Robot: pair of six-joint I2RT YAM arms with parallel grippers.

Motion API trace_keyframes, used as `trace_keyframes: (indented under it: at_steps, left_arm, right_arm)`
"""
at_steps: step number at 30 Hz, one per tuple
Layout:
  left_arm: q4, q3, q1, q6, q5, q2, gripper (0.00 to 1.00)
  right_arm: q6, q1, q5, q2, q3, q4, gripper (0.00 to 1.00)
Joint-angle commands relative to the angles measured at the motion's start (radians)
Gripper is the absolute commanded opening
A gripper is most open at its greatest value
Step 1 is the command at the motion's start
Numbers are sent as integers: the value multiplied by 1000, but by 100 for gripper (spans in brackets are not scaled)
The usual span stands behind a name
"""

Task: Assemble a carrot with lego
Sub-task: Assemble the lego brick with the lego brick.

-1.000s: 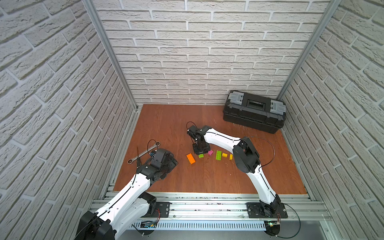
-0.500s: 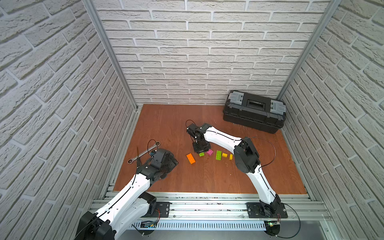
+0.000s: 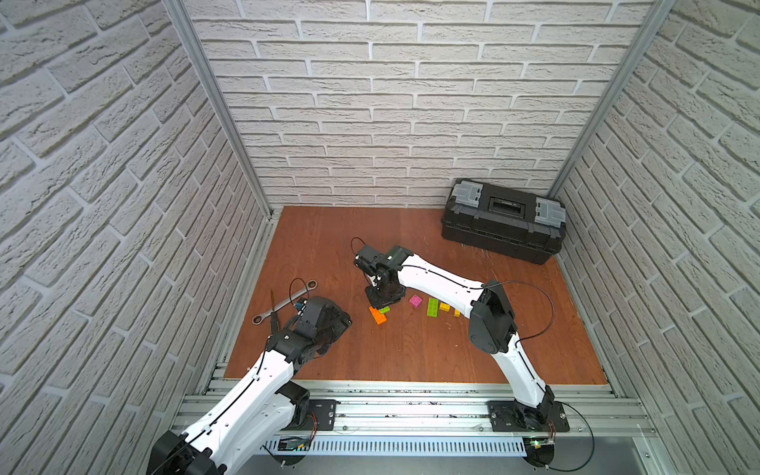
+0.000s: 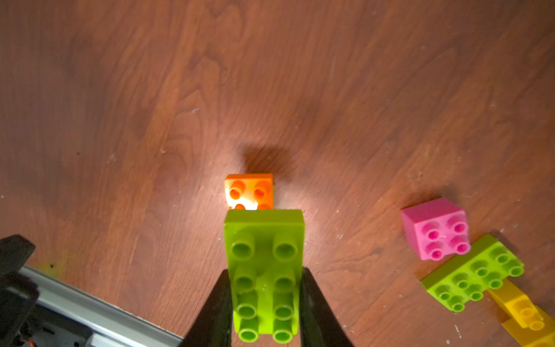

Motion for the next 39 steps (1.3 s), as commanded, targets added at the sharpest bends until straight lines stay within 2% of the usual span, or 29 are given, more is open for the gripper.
trace_keyframes:
  at_steps: [1,9,39]
  left_arm:
    - [17,-23,-4,-14,-42,-63,82]
    - [-29,-44,-3,-31,-79,-181,83]
    - [-3,-46,-3,-30,-62,-141,83]
  right_arm:
    - [-35,14,-22,-29,14,-14,4]
    - [-71,28,-5,-4,15,-28,6]
    - [-29,27,10,75,24,0,6]
